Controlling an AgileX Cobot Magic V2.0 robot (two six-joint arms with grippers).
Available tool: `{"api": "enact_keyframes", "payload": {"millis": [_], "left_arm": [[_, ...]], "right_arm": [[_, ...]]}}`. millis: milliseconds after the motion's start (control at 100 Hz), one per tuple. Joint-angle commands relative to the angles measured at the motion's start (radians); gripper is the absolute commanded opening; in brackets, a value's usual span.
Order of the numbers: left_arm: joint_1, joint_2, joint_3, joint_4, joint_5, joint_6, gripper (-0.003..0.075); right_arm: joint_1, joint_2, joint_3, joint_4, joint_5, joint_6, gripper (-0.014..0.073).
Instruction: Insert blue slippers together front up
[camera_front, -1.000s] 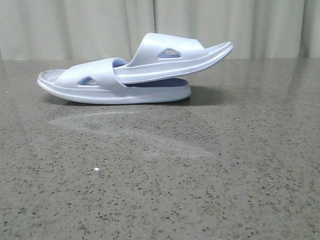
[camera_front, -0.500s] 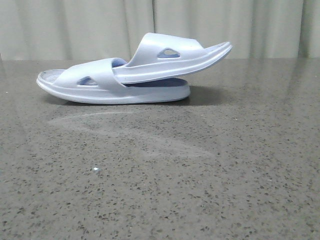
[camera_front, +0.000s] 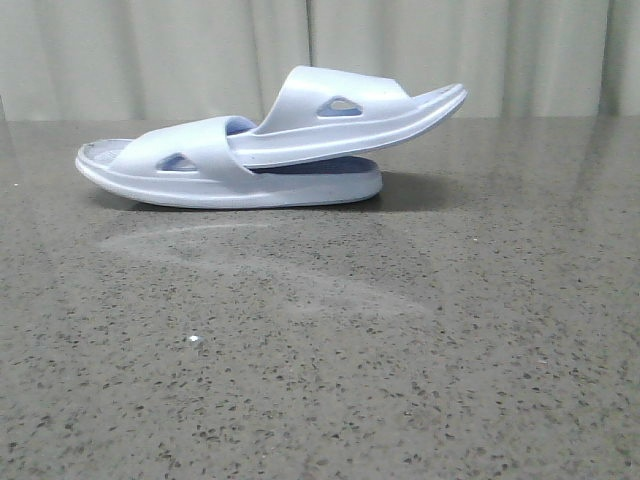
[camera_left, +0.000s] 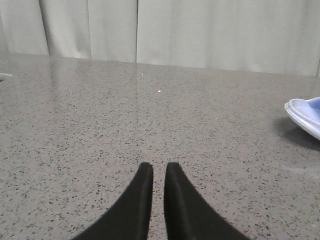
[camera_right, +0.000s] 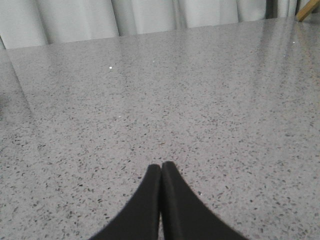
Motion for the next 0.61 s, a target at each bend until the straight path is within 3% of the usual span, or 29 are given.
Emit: {"api": "enact_keyframes", "payload": {"millis": [0, 600], "left_arm": [[0.003, -0.029, 0.009, -0.002, -0.072, -0.006, 0.0015], [0.003, -0.029, 0.009, -0.002, -0.072, -0.006, 0.0015]], "right_arm": [[0.001, -0.024, 0.023, -0.013, -0.092, 0.000, -0.0078], [0.001, -0.024, 0.021, -0.013, -0.097, 0.000, -0.0078]]}}
